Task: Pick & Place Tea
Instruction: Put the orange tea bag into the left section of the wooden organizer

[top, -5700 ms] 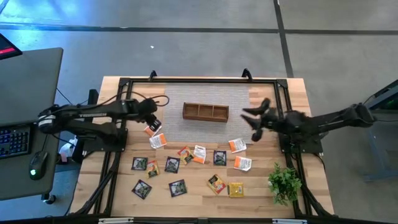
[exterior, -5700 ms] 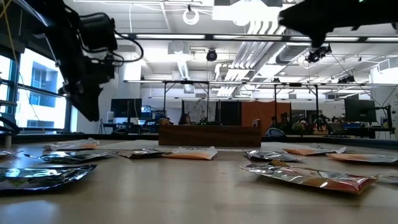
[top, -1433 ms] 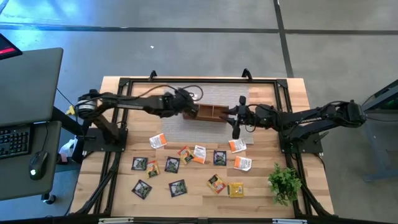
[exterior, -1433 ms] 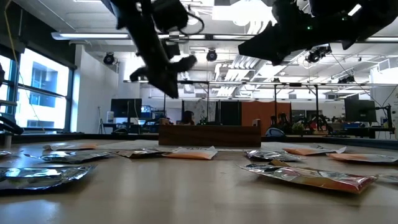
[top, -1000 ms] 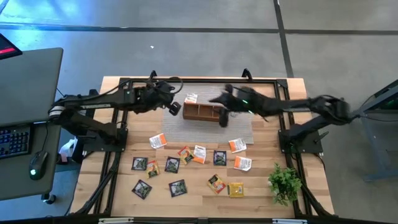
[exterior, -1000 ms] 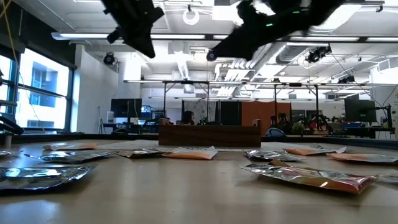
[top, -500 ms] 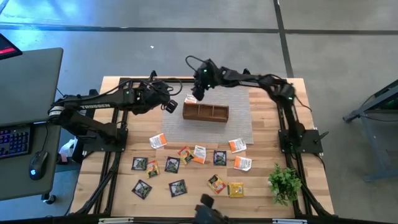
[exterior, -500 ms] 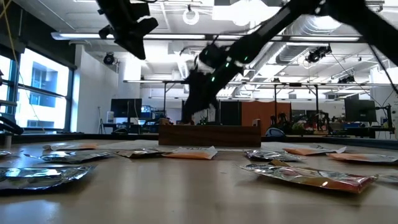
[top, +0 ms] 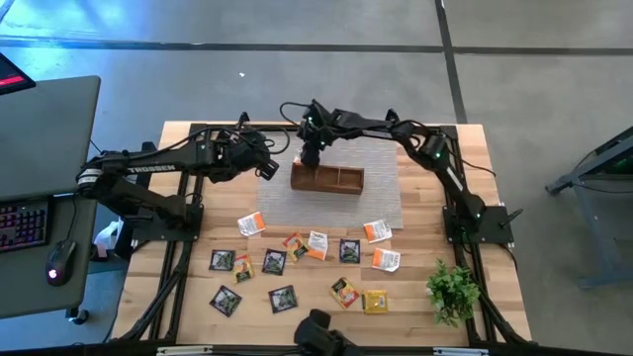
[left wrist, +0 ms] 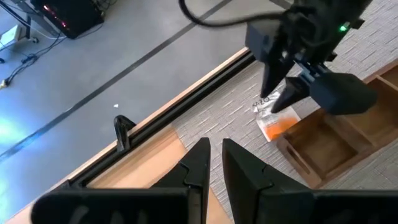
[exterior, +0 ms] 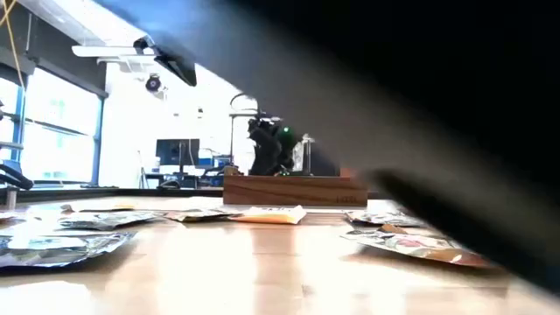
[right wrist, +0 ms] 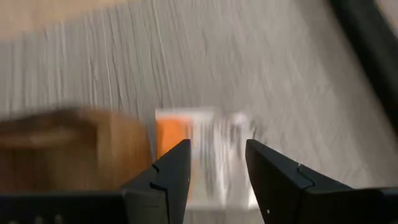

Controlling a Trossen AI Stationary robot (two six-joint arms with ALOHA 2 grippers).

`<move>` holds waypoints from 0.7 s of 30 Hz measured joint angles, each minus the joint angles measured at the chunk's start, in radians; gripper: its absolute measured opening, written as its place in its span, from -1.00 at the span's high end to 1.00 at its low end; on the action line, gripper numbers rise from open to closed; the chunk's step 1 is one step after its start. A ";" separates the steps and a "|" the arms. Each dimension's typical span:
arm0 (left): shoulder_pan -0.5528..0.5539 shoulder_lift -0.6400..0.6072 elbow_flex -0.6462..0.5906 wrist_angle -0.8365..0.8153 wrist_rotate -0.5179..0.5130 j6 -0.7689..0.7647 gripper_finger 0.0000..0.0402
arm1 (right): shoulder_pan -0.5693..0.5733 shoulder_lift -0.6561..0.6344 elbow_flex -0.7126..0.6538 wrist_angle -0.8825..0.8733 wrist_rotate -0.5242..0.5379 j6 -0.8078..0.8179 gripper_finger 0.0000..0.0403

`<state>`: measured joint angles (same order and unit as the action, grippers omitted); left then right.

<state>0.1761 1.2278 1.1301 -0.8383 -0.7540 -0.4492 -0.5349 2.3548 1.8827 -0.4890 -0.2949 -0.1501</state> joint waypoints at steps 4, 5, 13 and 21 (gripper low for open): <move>0.000 0.000 0.000 0.006 0.001 -0.001 0.79 | -0.010 0.003 0.000 -0.056 -0.004 0.063 0.26; 0.000 0.000 0.000 0.009 0.001 -0.003 0.80 | -0.010 0.009 0.001 -0.060 -0.004 0.075 0.26; 0.000 0.000 0.000 0.014 0.006 -0.004 0.80 | -0.010 0.018 0.002 -0.051 -0.011 0.093 0.28; 0.000 0.000 0.000 0.013 0.006 -0.003 0.80 | 0.004 0.018 0.001 -0.069 0.021 -0.141 0.64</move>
<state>0.1761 1.2278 1.1301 -0.8256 -0.7477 -0.4522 -0.5312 2.3730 1.8839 -0.5585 -0.2735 -0.2907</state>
